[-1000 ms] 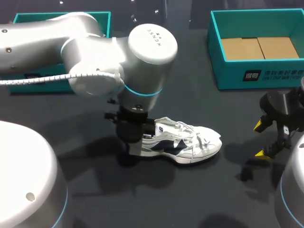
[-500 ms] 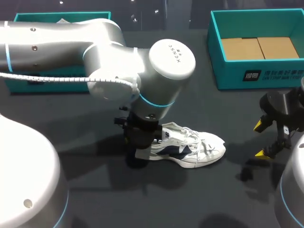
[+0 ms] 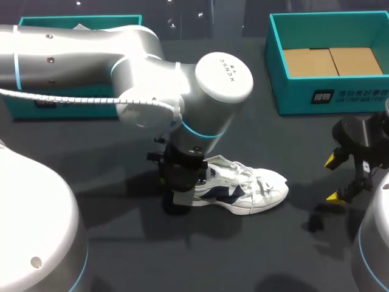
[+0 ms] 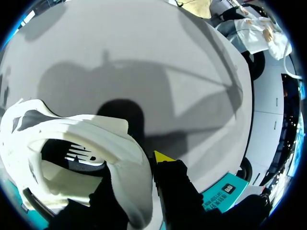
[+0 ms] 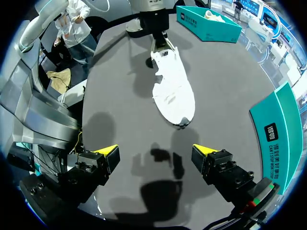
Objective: Take the shoe out of the shoebox, open the shoe tongue, remove and reinsert the insole, then place the shoe into the shoebox
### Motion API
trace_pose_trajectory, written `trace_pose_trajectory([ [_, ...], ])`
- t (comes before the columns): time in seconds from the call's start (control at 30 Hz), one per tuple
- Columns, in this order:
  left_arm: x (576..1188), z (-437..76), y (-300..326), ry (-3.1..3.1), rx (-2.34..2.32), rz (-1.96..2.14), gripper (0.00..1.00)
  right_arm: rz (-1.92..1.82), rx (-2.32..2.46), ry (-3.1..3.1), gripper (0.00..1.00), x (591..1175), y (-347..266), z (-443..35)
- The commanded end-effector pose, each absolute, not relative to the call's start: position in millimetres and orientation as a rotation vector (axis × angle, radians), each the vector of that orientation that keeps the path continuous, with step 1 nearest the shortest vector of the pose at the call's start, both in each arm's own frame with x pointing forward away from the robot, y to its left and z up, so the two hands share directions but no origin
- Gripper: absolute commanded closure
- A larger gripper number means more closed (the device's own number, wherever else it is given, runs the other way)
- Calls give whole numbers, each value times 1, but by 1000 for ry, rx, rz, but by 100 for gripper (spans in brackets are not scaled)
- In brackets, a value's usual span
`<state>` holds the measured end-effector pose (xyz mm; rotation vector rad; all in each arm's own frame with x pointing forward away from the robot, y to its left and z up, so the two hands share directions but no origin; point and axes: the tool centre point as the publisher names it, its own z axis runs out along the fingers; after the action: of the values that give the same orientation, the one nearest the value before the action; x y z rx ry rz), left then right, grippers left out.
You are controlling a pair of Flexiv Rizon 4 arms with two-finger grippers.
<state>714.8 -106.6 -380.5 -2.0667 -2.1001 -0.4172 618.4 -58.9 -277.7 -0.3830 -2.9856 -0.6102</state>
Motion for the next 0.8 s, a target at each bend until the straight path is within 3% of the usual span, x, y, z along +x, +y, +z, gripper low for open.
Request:
trace_pose_trajectory([
  [0.03, 717, -388, -109, -2099, -2058, -411, 88, -608, -384, -2988, 0, 617, -59, -278],
  [0.3, 722, -381, -109, -2122, -2071, -369, 61, -608, -384, -2988, 0, 617, -59, -278],
  [0.43, 722, -372, -109, -2134, -2093, -329, 52, -608, -384, -2988, 0, 617, -59, -278],
  [0.5, 721, -367, -109, -2139, -2105, -306, 40, -608, -384, -2988, 0, 617, -59, -278],
  [0.53, 720, -362, -108, -2146, -2111, -281, 21, -608, -384, -2988, 0, 617, -59, -278],
  [0.6, 717, -352, -106, -2156, -2126, -231, 0, -608, -384, -2988, 0, 617, -59, -278],
  [0.8, 705, -311, -94, -2187, -2099, 10, 0, -608, -384, -2988, 0, 617, -59, -278],
])
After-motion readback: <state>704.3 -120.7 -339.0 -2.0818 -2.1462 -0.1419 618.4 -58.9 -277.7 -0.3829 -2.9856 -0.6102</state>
